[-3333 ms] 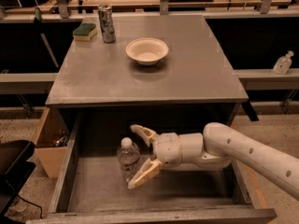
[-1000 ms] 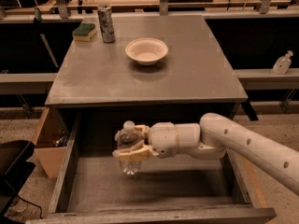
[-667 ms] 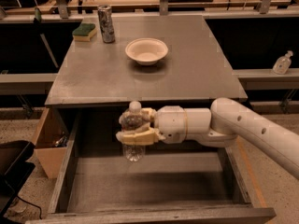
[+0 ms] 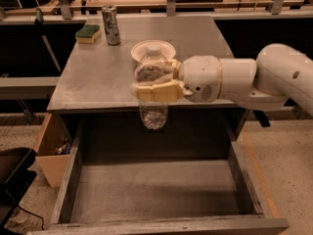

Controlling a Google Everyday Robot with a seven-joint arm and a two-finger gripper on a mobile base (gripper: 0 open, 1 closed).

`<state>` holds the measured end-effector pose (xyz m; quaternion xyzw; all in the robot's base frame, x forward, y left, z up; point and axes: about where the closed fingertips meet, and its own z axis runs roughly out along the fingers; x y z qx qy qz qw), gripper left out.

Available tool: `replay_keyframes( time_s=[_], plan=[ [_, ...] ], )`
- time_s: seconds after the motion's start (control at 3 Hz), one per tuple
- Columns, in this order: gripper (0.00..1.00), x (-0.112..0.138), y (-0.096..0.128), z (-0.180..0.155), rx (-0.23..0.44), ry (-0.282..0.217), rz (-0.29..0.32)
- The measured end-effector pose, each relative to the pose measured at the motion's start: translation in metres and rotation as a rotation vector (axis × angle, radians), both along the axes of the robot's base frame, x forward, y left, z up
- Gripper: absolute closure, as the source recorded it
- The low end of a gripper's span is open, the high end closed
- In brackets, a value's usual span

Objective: Pick water bottle from top drawer and place on counter

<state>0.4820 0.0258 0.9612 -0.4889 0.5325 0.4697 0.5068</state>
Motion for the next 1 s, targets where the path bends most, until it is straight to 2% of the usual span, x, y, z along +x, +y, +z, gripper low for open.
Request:
replay_keyframes(
  time_s=[0.33, 0.67, 1.0],
  plan=[
    [1.00, 0.020, -0.010, 0.052, -0.067, -0.033, -0.050],
    [1.00, 0.048, -0.025, 0.079, -0.140, -0.072, -0.101],
    [1.00, 0.076, -0.051, 0.084, -0.174, -0.109, -0.164]
  ],
)
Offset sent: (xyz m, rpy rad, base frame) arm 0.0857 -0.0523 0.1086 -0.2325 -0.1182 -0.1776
